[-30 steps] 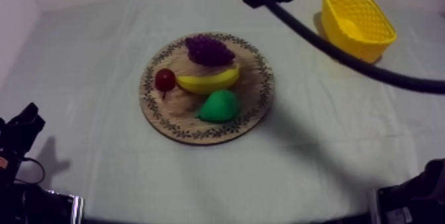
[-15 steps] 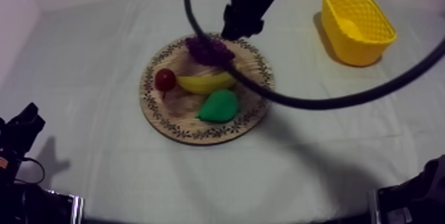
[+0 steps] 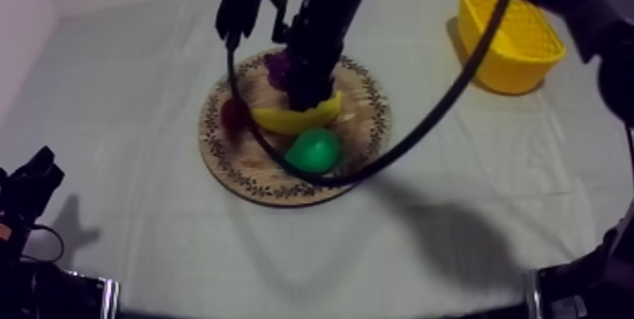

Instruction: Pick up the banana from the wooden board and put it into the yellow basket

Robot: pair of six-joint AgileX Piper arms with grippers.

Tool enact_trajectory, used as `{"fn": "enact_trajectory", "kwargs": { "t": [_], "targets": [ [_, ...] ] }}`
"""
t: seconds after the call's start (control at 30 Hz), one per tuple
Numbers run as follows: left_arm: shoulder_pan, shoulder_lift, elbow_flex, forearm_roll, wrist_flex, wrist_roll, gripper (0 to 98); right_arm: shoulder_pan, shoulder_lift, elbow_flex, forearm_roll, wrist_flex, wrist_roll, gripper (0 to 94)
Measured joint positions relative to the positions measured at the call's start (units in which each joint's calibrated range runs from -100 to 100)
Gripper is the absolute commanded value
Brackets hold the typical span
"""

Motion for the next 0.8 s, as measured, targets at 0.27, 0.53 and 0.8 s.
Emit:
{"fn": "enact_trajectory", "kwargs": {
  "t": [0.27, 0.53, 0.8],
  "targets": [
    [0.0, 0.0, 0.0, 0.0, 0.0, 0.0, 0.1, -0.16, 8.32, -4.14, -0.74, -0.29, 0.84, 54.6],
    [0.0, 0.0, 0.0, 0.0, 0.0, 0.0, 0.1, 0.47, 14.52, -7.75, -0.98, -0.84, 1.39, 54.5],
    [0.0, 0.0, 0.0, 0.0, 0.0, 0.0, 0.1, 1.37, 18.0, -11.28, -0.71, -0.65, 2.01, 53.9]
  ]
}}
